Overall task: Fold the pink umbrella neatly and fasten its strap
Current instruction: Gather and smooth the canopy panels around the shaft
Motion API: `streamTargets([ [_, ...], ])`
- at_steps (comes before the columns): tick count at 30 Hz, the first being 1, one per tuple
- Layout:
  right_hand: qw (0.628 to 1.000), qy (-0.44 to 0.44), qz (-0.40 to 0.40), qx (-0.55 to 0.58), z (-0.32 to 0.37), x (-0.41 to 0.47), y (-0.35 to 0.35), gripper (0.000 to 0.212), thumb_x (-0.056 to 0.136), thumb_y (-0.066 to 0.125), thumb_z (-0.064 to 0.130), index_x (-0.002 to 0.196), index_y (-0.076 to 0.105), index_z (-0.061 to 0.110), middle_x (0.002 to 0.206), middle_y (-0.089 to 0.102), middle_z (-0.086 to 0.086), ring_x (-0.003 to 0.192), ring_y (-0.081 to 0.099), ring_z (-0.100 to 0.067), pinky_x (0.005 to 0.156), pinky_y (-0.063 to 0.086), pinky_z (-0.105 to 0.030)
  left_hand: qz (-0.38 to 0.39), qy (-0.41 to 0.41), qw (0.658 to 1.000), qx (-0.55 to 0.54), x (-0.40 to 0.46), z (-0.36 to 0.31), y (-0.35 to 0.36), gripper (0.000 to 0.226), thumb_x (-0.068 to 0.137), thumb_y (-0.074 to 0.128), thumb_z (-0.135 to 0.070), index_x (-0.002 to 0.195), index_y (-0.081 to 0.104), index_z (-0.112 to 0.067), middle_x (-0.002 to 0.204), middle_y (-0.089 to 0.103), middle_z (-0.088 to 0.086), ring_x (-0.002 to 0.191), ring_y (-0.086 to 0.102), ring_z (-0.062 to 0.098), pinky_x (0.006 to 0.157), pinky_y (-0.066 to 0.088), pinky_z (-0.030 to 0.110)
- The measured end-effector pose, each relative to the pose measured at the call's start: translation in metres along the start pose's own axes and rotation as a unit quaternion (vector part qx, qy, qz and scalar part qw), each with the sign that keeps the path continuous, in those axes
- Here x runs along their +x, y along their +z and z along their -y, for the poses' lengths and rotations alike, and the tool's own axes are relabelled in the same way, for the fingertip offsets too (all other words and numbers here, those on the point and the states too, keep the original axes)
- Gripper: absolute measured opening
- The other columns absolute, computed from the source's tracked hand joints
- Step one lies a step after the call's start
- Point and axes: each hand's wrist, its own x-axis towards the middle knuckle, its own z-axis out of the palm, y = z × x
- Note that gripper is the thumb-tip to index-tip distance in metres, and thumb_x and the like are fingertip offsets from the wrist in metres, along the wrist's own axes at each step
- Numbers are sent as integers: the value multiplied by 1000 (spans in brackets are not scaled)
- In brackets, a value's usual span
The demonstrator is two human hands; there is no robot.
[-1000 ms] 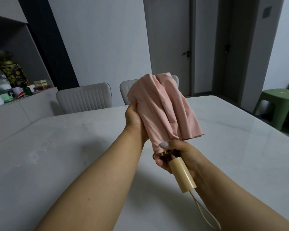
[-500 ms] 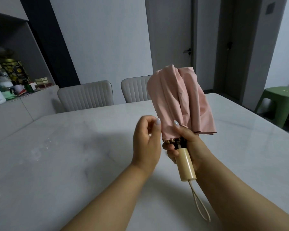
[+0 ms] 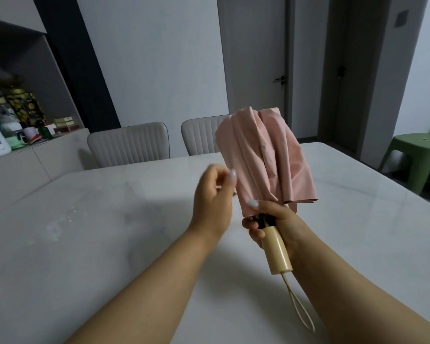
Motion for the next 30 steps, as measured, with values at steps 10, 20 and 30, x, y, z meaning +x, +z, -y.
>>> streamTargets([
  [10, 996, -53, -5, -66, -4, 2, -5, 30, 61, 66, 3, 88, 60, -8, 69, 62, -18, 46, 56, -16, 34, 37, -20, 51, -173, 983, 25, 97, -32, -14, 52, 103, 22, -50, 129, 51, -17, 120, 58, 3, 107, 54, 19, 91, 50, 37],
  [20, 987, -81, -14, -136, -7, 6, -8, 23, 60, 67, 1, 81, 59, -5, 60, 57, -16, 50, 53, -22, 38, 39, -24, 145, -44, 931, 333, 140, -95, -10, 41, 98, 39, -49, 74, 47, -16, 77, 49, 1, 72, 46, 19, 69, 38, 32],
  [30, 994, -51, -2, -99, -7, 8, -8, 21, 59, 66, 1, 78, 58, -3, 60, 52, -14, 51, 49, -21, 36, 37, -23, 211, -163, 963, 43, 150, -111, -27, 20, 81, 57, -25, 63, 52, -22, 62, 56, -7, 60, 46, 11, 69, 34, 30],
])
